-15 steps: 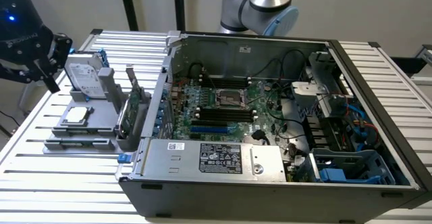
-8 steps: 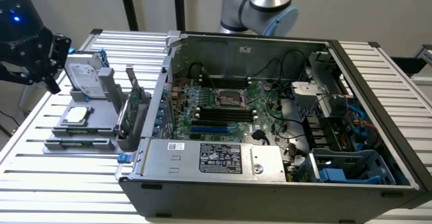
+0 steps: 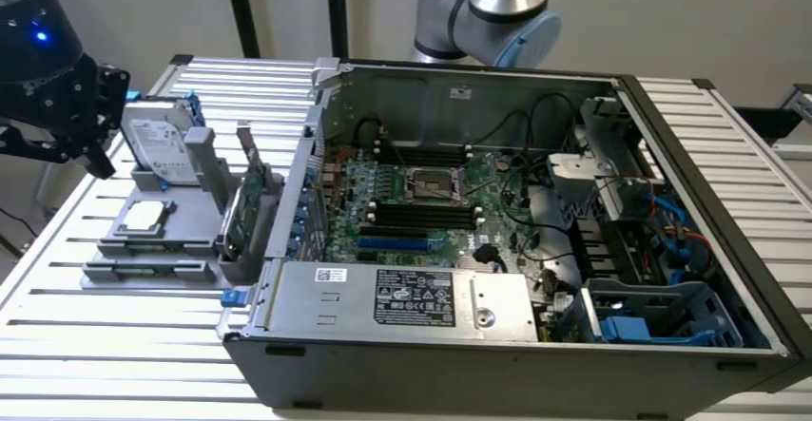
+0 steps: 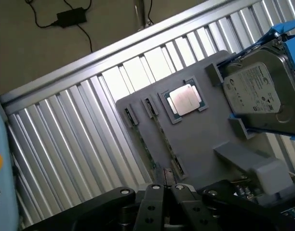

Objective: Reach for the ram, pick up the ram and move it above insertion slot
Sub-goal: 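Pick up the ram and move it above insertion slot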

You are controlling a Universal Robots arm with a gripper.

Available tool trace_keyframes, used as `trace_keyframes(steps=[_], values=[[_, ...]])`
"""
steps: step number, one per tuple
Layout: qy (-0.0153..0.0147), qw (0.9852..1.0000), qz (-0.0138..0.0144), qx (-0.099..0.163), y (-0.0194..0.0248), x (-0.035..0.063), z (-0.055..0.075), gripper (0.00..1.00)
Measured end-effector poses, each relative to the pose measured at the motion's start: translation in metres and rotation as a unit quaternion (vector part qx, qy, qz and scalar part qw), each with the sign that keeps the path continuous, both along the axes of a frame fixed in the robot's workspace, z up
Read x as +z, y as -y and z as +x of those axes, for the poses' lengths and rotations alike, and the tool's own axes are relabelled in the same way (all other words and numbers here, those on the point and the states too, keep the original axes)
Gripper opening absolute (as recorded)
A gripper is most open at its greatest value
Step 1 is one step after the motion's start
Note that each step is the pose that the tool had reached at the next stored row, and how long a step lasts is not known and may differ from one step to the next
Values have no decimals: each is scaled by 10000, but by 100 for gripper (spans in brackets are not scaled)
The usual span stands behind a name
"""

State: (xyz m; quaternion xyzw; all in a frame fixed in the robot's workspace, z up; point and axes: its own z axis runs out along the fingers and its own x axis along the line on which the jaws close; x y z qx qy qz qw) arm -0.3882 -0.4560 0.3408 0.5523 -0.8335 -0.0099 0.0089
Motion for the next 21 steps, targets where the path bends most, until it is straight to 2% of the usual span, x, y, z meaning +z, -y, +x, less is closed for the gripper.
trace_keyframes(steps=[5,10,13,15,21], values=[[0,9990,0,458,0,-17,0,11],[0,9959,0,906,0,-34,0,11],[0,9931,0,1177,0,-46,0,11],[1,9907,0,1363,0,-52,0,11],[2,9822,0,1881,0,-60,1,11]])
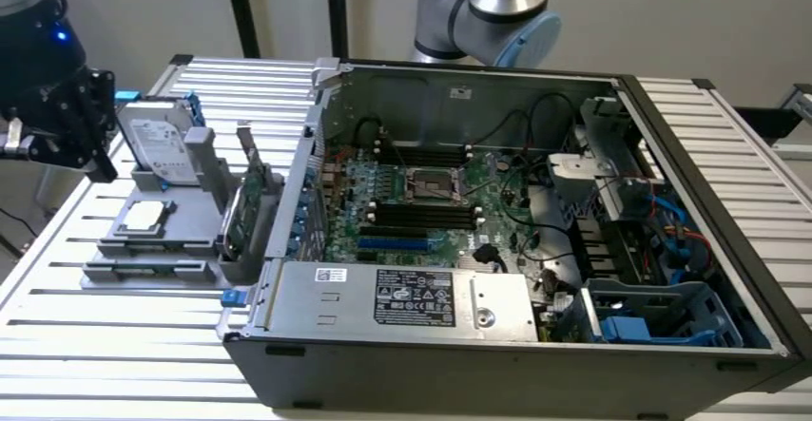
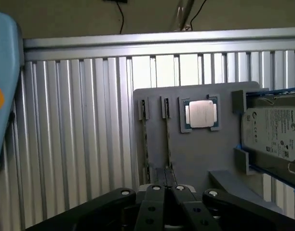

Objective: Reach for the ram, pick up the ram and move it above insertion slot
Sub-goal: 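Pick up the ram and move it above insertion slot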

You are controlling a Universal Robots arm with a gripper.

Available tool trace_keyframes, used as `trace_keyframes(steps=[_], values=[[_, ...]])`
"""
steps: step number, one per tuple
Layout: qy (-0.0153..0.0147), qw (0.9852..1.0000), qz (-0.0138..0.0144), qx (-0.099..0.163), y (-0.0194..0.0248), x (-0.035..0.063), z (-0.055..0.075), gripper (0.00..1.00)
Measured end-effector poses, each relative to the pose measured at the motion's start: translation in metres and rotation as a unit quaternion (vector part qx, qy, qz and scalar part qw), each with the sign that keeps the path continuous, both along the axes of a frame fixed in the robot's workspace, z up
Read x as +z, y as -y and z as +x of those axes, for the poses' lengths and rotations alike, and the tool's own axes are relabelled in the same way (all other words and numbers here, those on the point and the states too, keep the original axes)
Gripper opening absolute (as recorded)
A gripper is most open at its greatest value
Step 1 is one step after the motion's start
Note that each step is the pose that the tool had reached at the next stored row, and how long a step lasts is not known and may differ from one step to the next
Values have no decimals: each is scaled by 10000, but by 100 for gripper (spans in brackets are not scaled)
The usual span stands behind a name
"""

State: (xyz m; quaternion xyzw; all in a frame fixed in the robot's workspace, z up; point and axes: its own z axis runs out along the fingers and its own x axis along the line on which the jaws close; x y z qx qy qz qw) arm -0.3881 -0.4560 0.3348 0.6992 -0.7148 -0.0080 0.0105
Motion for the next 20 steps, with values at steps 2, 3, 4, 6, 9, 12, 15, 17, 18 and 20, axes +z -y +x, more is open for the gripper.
trace_keyframes(steps=[2,3,4,6,9,12,15,17,18,20], values=[[0,9999,0,140,0,0,8,11],[0,9998,0,195,0,0,14,11],[0,9997,0,231,0,-1,30,11],[-4,9997,3,245,0,0,94,11],[-7,9997,3,250,5,-1,120,11],[-7,9997,3,257,48,-25,121,17],[-8,9996,2,276,123,-78,121,30],[-8,9996,3,299,167,-116,121,42],[-7,9995,4,318,178,-135,121,42],[-8,9993,3,377,188,-170,120,47]])
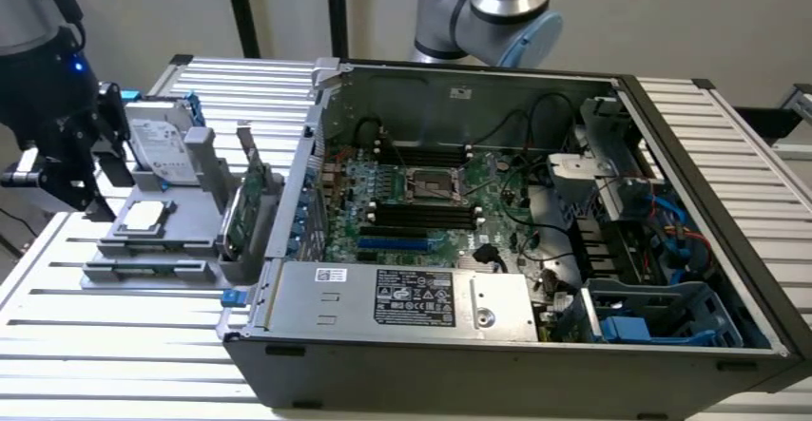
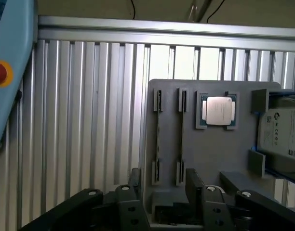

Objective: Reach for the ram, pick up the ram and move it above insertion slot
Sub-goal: 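Pick up the ram and move it above insertion slot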

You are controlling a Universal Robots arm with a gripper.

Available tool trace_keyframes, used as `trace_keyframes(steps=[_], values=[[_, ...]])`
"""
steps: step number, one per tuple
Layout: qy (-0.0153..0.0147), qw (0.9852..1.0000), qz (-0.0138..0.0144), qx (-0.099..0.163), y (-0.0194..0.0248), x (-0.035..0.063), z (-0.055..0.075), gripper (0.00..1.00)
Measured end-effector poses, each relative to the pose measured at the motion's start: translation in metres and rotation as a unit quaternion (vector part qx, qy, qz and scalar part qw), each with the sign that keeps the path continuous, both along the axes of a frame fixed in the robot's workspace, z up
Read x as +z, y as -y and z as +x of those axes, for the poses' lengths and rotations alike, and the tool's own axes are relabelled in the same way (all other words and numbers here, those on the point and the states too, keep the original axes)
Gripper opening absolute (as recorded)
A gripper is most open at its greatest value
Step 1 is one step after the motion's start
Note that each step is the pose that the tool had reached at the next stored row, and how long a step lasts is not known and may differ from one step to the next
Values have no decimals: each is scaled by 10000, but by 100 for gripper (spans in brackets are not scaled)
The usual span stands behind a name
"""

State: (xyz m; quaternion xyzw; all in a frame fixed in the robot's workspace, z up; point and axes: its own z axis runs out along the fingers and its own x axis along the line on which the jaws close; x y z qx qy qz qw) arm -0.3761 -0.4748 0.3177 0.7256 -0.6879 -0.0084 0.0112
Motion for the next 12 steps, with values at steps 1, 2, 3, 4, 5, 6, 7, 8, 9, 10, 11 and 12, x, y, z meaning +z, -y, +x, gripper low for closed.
trace_keyframes(steps=[1,2,3,4,5,6,7,8,9,10,11,12], values=[[0,10000,0,34,3,-18,0,47],[0,10000,0,68,6,-36,0,54],[0,9999,0,102,8,-54,1,54],[0,9999,0,135,10,-74,0,54],[0,9999,0,163,12,-92,0,54],[1,9998,0,184,13,-110,0,54],[0,9998,0,200,13,-128,1,54],[1,9998,0,213,14,-146,1,54],[0,9998,0,223,14,-164,1,54],[0,9997,0,233,14,-181,1,54],[0,9997,0,244,14,-200,1,54],[0,9997,0,254,15,-218,1,54]])
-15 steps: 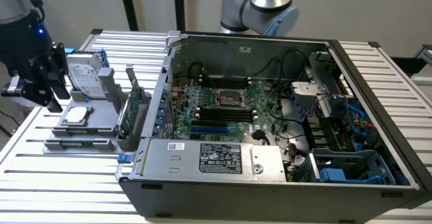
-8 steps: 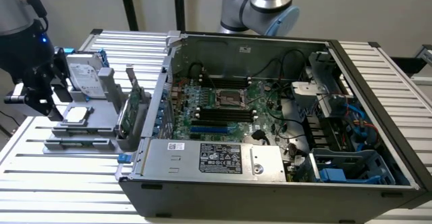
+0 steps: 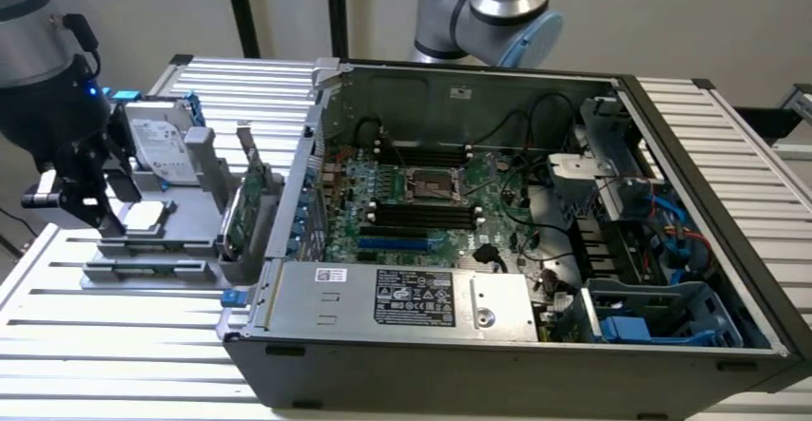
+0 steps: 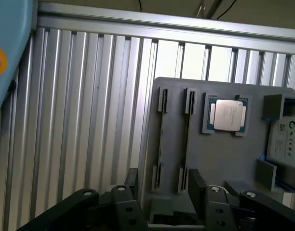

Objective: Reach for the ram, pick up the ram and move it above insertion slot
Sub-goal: 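Pick up the ram and move it above insertion slot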

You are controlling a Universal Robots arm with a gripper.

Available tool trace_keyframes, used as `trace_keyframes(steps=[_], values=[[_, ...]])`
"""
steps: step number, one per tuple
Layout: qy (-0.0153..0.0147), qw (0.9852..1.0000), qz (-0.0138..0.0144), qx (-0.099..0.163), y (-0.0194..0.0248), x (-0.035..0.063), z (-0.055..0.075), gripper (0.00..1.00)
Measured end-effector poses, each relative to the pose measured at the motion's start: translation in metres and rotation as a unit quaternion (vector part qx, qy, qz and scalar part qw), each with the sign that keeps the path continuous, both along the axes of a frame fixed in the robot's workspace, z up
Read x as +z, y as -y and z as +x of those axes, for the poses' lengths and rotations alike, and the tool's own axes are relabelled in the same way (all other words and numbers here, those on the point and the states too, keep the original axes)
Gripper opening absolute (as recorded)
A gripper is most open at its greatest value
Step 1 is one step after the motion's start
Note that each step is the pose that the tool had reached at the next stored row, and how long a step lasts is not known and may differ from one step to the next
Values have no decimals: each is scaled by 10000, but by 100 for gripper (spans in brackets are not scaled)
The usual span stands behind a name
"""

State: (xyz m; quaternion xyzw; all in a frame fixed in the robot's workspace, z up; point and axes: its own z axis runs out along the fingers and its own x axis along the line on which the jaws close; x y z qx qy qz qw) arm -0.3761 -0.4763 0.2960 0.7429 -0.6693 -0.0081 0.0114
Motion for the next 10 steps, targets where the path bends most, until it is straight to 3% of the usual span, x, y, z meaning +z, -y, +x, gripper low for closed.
trace_keyframes(steps=[10], values=[[0,10000,0,14,1,-183,0,54]])
